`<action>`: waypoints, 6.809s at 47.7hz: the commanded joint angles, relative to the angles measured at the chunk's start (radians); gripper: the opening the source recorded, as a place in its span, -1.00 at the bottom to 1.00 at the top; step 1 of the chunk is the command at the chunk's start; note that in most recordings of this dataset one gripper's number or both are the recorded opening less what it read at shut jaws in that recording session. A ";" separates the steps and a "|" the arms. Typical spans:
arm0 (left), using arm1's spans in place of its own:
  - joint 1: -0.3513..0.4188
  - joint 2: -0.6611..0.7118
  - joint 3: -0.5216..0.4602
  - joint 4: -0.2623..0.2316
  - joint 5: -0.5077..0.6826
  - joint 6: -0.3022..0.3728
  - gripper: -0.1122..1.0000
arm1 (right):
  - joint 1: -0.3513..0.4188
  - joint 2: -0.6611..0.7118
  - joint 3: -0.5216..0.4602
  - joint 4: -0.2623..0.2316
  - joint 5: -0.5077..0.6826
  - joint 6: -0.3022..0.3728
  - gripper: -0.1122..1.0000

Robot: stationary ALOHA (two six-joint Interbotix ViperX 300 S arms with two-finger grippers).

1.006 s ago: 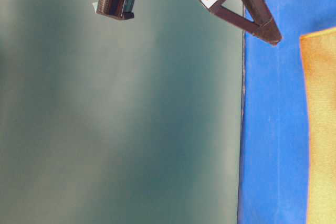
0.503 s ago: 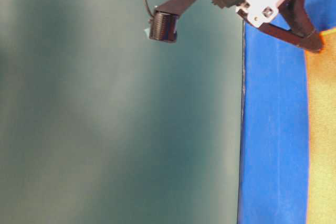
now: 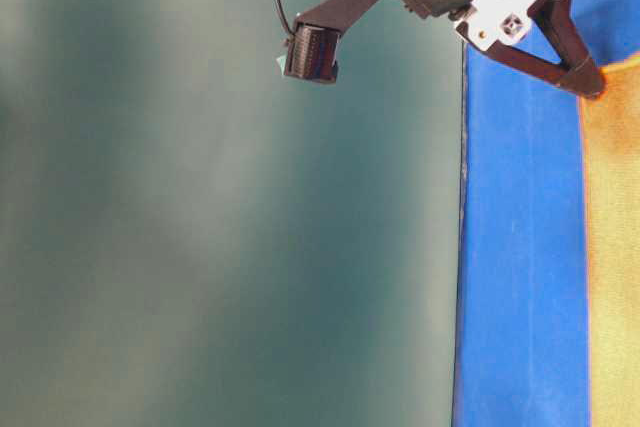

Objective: Fold the orange towel.
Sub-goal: 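Grasp the folded towel's ends with both grippers and lift it, then swing the left gripper's end toward the right, rotating the towel vertical, then lay the towel strip down, release both grippers and retract, then move both grippers to the far end of the strip and grasp its corners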

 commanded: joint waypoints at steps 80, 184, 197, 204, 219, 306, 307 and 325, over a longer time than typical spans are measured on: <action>-0.137 -0.617 -0.147 0.000 0.476 -0.052 -0.74 | -0.021 -0.403 -0.028 -0.018 0.210 0.002 -0.74; -0.391 0.393 -0.885 0.000 0.015 0.212 -0.74 | -0.399 -0.249 -0.179 -0.249 0.261 0.003 -0.74; -0.416 0.330 -0.670 -0.003 -0.092 0.120 -0.74 | -0.341 -0.063 -0.318 -0.250 0.241 -0.006 -0.74; -0.417 0.314 -0.615 -0.005 -0.098 0.064 -0.74 | -0.321 -0.015 -0.362 -0.261 0.242 -0.006 -0.74; -0.407 0.336 -0.603 -0.003 -0.098 0.051 -0.73 | -0.322 -0.011 -0.362 -0.262 0.238 -0.005 -0.74; -0.075 -0.453 -0.103 -0.003 -0.143 0.156 0.36 | -0.092 -0.815 0.290 -0.270 0.069 0.155 0.21; -0.075 -0.453 -0.103 -0.003 -0.143 0.156 0.36 | -0.092 -0.811 0.287 -0.270 0.066 0.155 0.21; -0.075 -0.413 -0.115 -0.003 -0.138 0.156 0.36 | -0.092 -0.787 0.281 -0.273 0.055 0.153 0.21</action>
